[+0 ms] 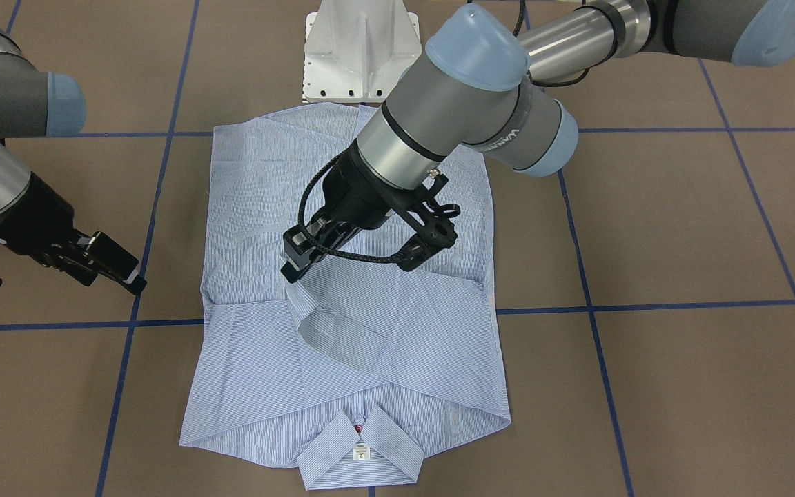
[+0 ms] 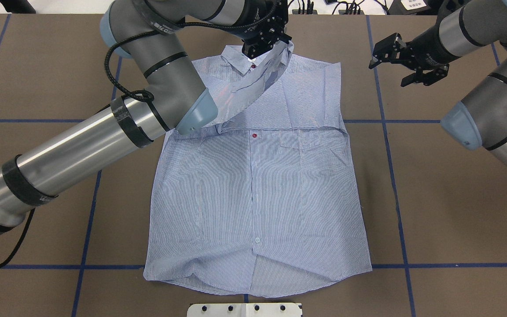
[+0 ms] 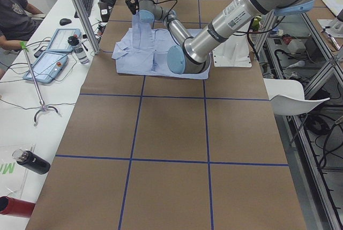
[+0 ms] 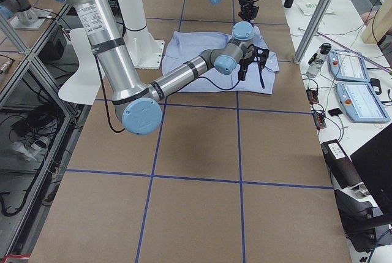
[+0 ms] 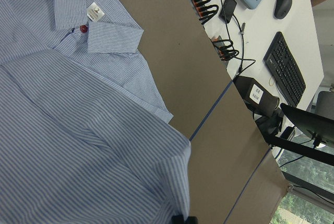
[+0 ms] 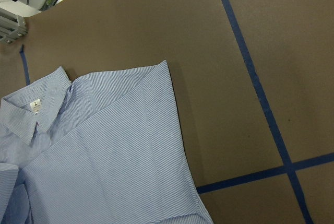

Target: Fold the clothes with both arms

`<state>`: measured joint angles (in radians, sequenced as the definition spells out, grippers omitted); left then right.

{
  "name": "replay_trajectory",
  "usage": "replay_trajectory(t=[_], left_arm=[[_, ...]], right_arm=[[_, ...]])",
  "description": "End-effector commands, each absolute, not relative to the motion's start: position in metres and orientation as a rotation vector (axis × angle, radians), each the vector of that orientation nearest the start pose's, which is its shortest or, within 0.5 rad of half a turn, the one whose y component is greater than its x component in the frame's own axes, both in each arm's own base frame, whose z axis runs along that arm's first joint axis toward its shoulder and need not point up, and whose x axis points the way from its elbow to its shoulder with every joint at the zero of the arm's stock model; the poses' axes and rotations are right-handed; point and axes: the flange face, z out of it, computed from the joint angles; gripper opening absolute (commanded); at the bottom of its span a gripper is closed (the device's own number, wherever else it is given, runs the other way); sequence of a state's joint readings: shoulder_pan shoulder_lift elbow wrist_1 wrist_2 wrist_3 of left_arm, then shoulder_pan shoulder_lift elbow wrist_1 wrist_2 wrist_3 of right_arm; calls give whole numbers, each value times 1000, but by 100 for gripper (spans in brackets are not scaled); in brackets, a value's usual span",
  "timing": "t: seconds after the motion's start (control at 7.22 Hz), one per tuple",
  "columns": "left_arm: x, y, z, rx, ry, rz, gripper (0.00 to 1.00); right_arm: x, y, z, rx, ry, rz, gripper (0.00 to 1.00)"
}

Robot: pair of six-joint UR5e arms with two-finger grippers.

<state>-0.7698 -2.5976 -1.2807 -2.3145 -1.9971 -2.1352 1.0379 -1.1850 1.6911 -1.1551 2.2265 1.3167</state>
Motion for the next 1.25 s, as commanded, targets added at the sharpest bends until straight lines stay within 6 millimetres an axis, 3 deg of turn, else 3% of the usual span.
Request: replay_trajectory(t=[0.0,0.14,0.28,0.42,0.69,0.97,1.11], left_arm=[[507,-570,25,-188,1526,-759,12],[530,-566,16,-185,1519,-765,19],[548,-557,6,-174,1526,-770,23],[560,-554,9,-160,1538,-777,29],[569,-551,10,-147,1549,-782,54],[546,-537,5,-132,1586,-748,57],[523,-519,33,-132,1593,-698,57]], right_arm=[[-235,-575,349,44,-1072,423,100],[-211,-568,376,36,-1061,396,100],[-185,-557,416,35,-1034,346,100],[-173,-553,431,42,-1021,335,100],[-171,-545,422,49,-1031,337,100],[-178,-533,402,32,-1060,364,100],[-212,-516,386,-33,-1073,408,100]])
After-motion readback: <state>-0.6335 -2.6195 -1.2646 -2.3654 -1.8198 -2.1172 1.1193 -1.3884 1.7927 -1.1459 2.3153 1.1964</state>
